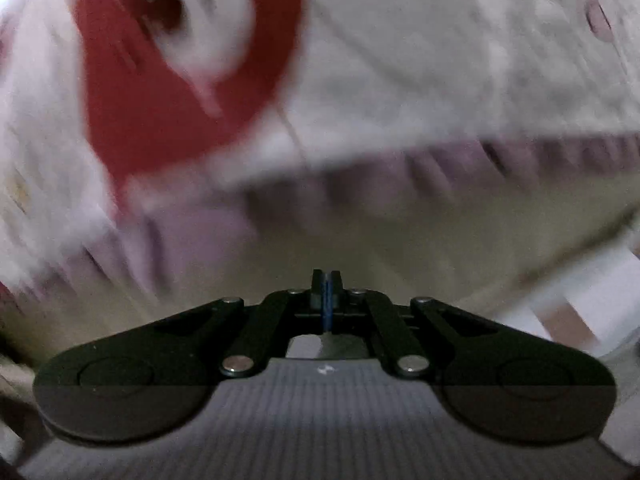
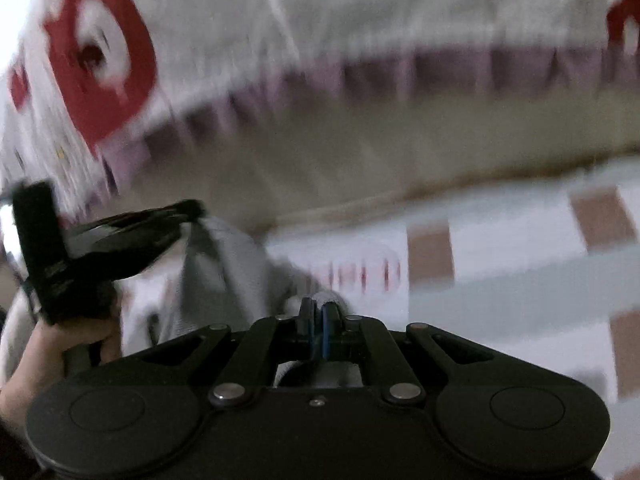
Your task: Fold clothes
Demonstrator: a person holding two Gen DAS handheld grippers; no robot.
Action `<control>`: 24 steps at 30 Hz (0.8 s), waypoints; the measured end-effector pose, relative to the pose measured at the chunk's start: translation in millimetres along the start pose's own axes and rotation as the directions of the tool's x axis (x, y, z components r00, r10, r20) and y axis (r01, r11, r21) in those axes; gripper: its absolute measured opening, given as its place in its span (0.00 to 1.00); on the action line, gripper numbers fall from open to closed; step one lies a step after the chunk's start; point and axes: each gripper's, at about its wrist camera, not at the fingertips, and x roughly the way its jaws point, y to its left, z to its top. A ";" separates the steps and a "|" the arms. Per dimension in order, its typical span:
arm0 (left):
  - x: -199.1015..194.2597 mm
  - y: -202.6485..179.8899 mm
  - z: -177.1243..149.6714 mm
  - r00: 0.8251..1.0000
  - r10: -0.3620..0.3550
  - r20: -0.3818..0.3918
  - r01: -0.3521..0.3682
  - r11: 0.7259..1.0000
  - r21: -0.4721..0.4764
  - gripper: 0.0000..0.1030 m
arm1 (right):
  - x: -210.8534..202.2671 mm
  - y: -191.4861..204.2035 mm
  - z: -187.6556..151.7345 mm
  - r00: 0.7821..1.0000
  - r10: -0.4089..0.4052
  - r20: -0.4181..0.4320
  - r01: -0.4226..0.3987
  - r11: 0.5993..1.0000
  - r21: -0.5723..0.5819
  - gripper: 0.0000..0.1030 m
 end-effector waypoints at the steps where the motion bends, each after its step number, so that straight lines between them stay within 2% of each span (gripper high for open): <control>1: -1.9 2.9 0.0 0.999 0.035 0.025 -0.034 0.999 -0.023 0.01 | 1.2 -1.9 -0.7 1.000 -0.021 0.020 0.021 1.000 0.003 0.05; 2: -1.6 5.6 -3.9 0.999 0.035 0.032 -0.034 0.998 -0.050 0.06 | 2.4 -3.8 -1.3 0.998 -0.043 0.040 0.043 0.999 0.007 0.05; 3: -1.0 7.9 -8.2 0.999 0.031 0.029 -0.029 0.997 -0.074 0.36 | 3.6 -5.6 -2.0 0.996 -0.065 0.060 0.064 0.998 0.011 0.05; 4: 1.4 8.3 -14.7 1.000 -0.001 -0.026 -0.001 0.997 -0.073 0.52 | 4.8 -7.5 -2.6 0.993 -0.086 0.080 0.085 0.996 0.016 0.07; 5: 3.2 8.5 -21.7 0.996 -0.031 -0.080 0.025 0.997 -0.073 0.78 | 6.2 -9.6 -3.3 0.990 -0.110 0.092 0.109 0.994 0.022 0.12; 6: 0.5 7.9 -31.0 0.991 -0.049 -0.124 0.041 0.997 -0.068 0.79 | 9.2 -13.4 -4.2 0.987 -0.153 0.053 0.151 0.988 0.038 0.18; 7: -8.0 7.2 -42.2 0.987 -0.062 -0.148 0.054 0.997 -0.062 0.79 | 12.1 -17.2 -5.2 0.981 -0.194 0.013 0.193 0.980 0.052 0.32; 8: -16.9 6.6 -53.4 0.982 -0.076 -0.172 0.067 0.996 -0.057 0.79 | 15.1 -20.9 -6.1 0.972 -0.235 -0.028 0.236 0.970 0.064 0.39; 9: -28.8 6.2 -65.2 0.975 -0.095 -0.200 0.086 0.995 -0.054 0.79 | 17.3 -25.0 -6.9 0.961 -0.268 -0.066 0.273 0.959 0.078 0.39; 12: -73.9 11.2 -102.0 0.941 -0.196 -0.275 0.171 0.979 -0.112 0.79 | 6.9 -44.4 -5.9 0.965 -0.229 -0.130 0.252 0.947 0.201 0.41; 13: -91.0 15.6 -114.7 0.925 -0.248 -0.289 0.210 0.965 -0.154 0.79 | 2.5 -47.9 -7.0 0.968 -0.195 -0.159 0.229 0.943 0.242 0.42; 16: -125.9 30.9 -145.2 0.889 -0.328 -0.319 0.262 0.936 -0.234 0.79 | -13.8 -42.7 -19.1 0.971 -0.078 -0.225 0.143 0.946 0.290 0.49; 18: -148.5 40.8 -164.8 0.863 -0.377 -0.336 0.289 0.914 -0.285 0.79 | -23.8 -26.9 -30.9 0.960 -0.033 -0.279 0.104 0.964 0.244 0.53; 21: -169.6 49.0 -182.7 0.856 -0.369 -0.361 0.269 0.916 -0.297 0.79 | -30.2 12.2 -46.9 0.939 -0.048 -0.341 0.068 0.996 0.049 0.59; 24: -184.1 67.7 -204.1 0.843 -0.382 -0.378 0.255 0.903 -0.345 0.77 | -30.3 34.5 -69.8 0.907 -0.103 -0.409 0.059 0.991 -0.117 0.60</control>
